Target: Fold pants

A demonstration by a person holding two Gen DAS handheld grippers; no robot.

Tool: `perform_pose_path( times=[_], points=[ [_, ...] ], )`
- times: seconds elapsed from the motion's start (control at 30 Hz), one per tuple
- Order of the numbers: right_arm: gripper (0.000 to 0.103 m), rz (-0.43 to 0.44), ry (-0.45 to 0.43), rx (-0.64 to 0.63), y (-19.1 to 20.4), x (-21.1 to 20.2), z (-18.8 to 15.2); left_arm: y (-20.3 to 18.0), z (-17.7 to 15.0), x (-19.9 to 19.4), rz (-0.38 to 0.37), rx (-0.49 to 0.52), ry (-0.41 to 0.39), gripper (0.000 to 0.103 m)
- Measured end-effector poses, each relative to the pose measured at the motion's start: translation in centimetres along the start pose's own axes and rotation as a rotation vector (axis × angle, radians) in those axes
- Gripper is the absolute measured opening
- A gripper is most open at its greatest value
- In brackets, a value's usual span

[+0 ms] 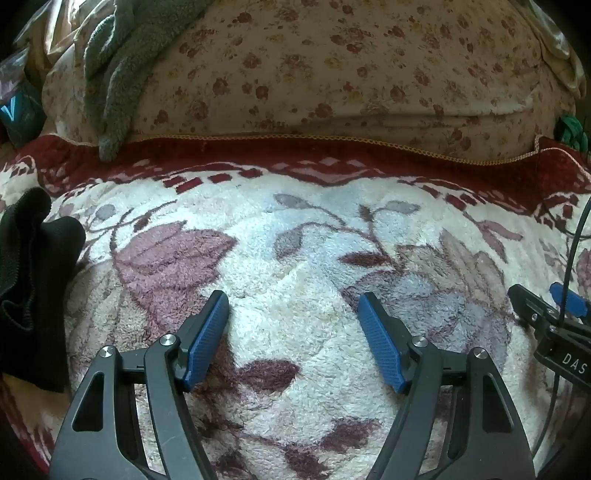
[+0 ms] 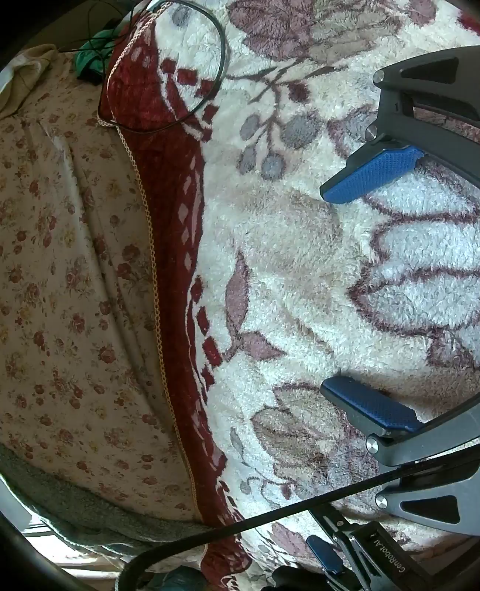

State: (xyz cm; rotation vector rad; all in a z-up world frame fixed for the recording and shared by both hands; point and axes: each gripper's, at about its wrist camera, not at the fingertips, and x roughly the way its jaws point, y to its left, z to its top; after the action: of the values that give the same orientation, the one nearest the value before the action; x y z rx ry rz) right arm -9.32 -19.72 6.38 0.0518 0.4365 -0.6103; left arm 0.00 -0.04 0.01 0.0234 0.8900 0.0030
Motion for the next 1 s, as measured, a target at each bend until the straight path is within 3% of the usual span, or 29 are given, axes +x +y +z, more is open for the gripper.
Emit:
perform_pose_path(
  times=[1.0],
  points=[
    [0.094, 0.000, 0.001, 0.000, 0.06, -0.04, 0.02, 0.02, 0.00, 0.01, -0.007, -0.006, 0.000, 0.073]
  ],
)
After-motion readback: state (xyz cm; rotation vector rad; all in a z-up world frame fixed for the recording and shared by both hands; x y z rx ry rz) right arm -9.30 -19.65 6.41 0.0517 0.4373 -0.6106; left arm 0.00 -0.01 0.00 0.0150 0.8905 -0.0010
